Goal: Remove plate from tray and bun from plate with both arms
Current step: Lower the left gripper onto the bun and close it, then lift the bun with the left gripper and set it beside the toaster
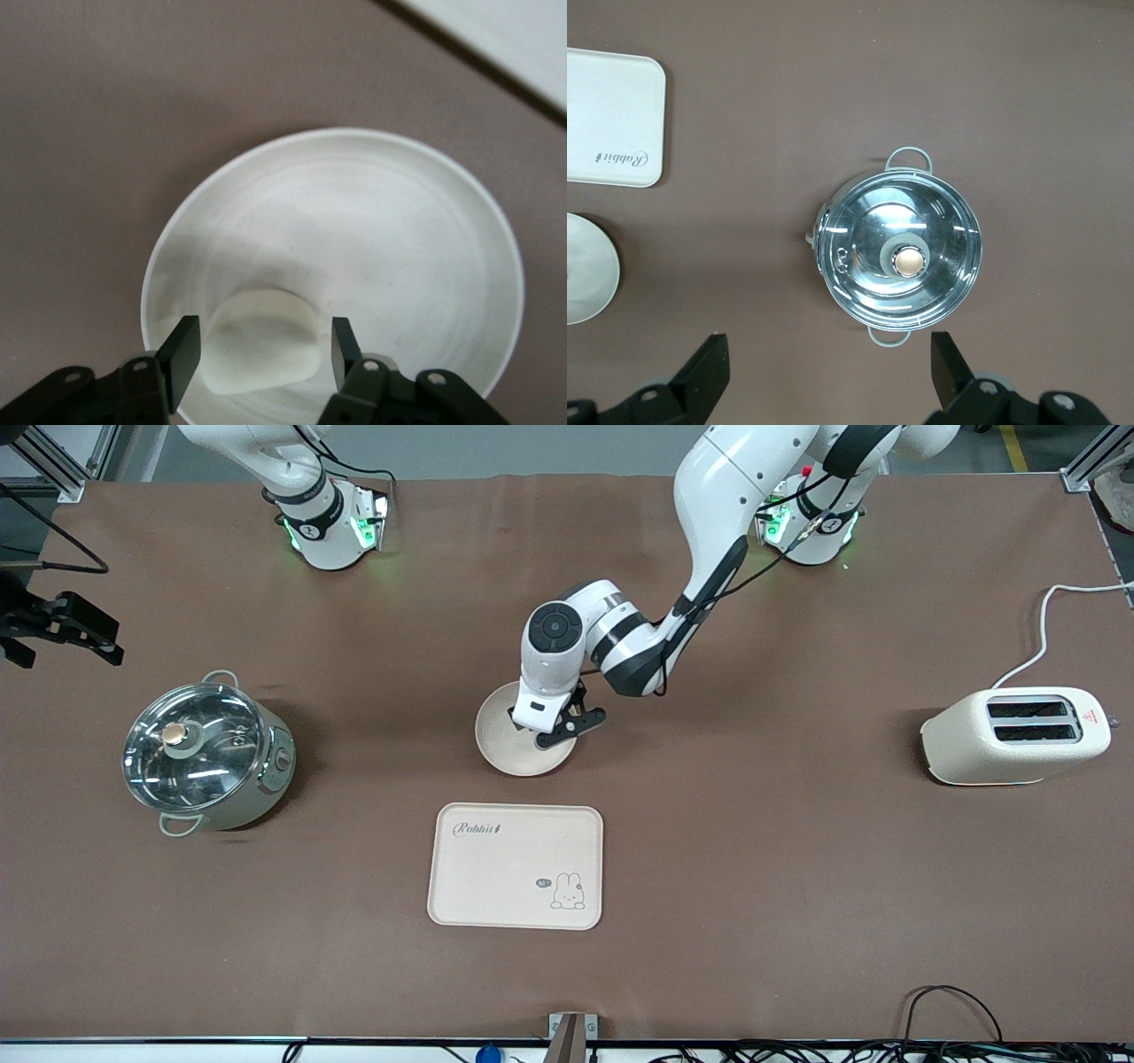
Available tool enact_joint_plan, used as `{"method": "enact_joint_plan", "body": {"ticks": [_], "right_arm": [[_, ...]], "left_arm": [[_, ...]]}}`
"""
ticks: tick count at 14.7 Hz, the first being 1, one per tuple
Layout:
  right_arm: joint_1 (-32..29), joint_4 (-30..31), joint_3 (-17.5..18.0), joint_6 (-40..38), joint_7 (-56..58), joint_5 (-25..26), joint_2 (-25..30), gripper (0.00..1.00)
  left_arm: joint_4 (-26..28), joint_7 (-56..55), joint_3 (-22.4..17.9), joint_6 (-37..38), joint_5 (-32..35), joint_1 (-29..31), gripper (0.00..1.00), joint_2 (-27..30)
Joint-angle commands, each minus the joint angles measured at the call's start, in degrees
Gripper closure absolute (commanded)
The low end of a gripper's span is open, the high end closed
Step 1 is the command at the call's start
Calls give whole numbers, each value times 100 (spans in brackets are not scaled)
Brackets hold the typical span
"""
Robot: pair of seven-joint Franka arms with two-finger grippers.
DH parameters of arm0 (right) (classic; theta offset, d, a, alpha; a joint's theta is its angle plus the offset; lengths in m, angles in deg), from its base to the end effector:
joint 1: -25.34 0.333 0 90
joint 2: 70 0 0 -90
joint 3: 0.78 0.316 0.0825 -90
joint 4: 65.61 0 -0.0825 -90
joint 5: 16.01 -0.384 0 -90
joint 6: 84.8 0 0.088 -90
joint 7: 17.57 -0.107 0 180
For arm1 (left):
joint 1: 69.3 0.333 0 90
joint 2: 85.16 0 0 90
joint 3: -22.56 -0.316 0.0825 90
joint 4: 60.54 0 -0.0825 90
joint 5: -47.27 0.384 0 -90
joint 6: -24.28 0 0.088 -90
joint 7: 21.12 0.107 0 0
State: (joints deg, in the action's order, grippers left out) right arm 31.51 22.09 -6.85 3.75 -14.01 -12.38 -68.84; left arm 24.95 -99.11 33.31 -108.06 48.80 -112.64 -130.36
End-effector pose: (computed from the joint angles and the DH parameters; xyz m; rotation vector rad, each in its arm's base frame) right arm 0.5461 -0.0066 0.6524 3.0775 0.0941 0.0510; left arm 0.4411 -0.5686 0.2123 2.9760 0.6916 -0.1299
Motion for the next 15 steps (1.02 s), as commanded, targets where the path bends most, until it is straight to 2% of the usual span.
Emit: {"method": "enact_joint_plan", "body": {"ticks": [1, 4, 8, 10, 12, 15], "right_arm": [[95, 19, -88, -22, -101, 121, 60, 0], [68, 27, -61, 4, -128, 121, 51, 0], [33, 19, -61, -22, -57, 121, 60, 0], [24, 19, -53, -31, -49, 112, 69, 0], [33, 19, -44, -31, -49, 103, 69, 0], [42, 27, -61, -40, -31, 103, 69, 0]], "left_arm": [[-112, -146, -55, 15, 119, -95, 45, -155], [-112, -164, -55, 15, 119, -121, 62, -200], [-120, -129, -55, 15, 128, -121, 100, -208], [-147, -111, -64, 23, 163, -121, 100, -191], [-191, -128, -64, 67, 478, -121, 100, -69], [-279, -111, -178, 425, 750, -16, 100, 396]]}}
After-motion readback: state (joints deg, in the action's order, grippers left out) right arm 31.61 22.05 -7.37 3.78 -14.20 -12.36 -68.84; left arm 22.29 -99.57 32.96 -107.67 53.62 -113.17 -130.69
